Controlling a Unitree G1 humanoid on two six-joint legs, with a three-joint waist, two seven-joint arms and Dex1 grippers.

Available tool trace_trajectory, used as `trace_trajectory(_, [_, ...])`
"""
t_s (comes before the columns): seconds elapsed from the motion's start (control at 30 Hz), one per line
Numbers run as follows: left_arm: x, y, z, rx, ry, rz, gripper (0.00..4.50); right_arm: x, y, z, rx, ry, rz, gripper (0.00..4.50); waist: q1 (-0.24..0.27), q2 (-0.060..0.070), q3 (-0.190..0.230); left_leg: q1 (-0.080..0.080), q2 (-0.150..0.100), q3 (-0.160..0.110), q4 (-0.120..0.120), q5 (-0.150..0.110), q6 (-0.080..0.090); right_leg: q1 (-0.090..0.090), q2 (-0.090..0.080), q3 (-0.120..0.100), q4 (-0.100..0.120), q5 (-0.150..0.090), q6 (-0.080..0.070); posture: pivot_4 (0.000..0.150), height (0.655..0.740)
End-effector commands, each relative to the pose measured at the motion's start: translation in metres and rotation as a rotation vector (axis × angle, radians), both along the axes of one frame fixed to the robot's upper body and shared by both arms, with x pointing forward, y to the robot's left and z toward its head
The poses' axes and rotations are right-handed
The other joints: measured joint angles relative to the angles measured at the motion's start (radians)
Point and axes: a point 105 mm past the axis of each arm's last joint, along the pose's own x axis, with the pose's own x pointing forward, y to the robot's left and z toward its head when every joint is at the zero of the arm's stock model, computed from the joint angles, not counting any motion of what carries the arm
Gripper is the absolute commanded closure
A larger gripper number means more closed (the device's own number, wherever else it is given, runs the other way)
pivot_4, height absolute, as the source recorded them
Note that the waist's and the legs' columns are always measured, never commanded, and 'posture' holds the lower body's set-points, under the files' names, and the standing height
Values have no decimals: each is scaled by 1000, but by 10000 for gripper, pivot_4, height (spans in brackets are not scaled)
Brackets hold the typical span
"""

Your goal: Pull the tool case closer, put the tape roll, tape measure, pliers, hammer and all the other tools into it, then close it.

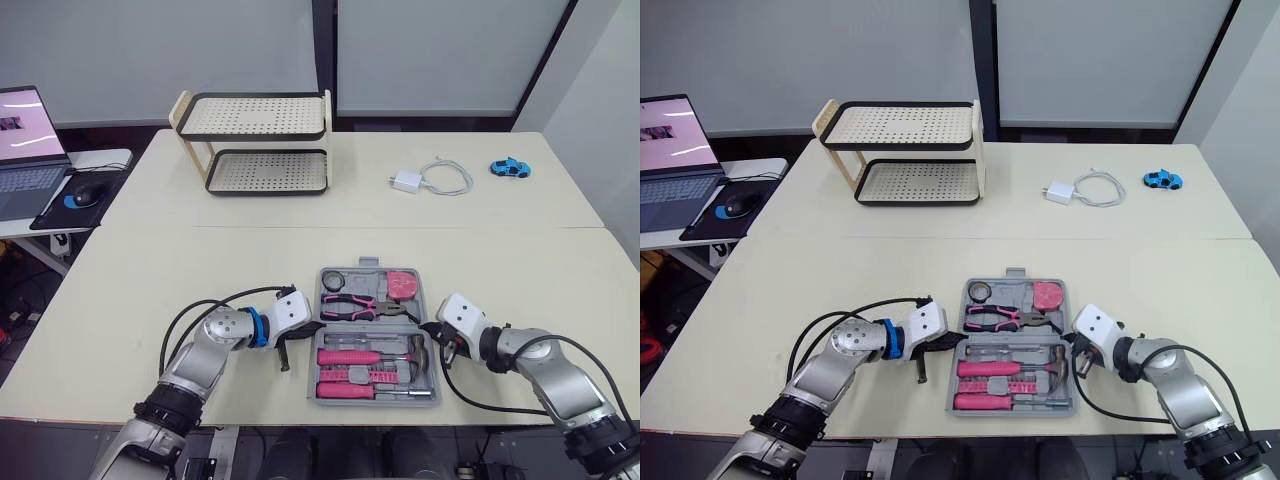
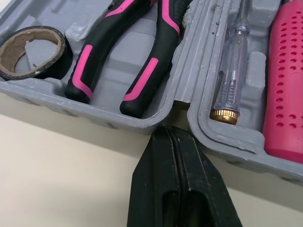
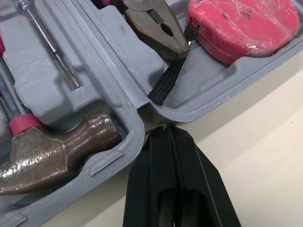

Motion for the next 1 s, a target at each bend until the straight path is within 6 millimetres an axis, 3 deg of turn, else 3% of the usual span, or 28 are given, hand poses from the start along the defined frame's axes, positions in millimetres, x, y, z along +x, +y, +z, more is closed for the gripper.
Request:
trace_trajectory(0.03, [-13,-14,5,-28,1,-72,45000,-11,27,7,57,-3,104,44777,0,0,0,0,0,0,0,0,0,0,0,0,0,0,0,1500,7400])
trace_trajectory(0.53, [-28,-17,2,-25,23,-82,45000,-25,28,3,58,40,103,44777,0,1,-1,0,0,0,0,-2,3,-1,0,0,0,0,0,1500,7400])
trace_trajectory(1.0, [-31,-16,1,-18,31,-81,45000,-24,29,2,55,38,104,44777,0,2,-2,0,0,0,0,-2,3,-1,0,0,0,0,0,1500,7400])
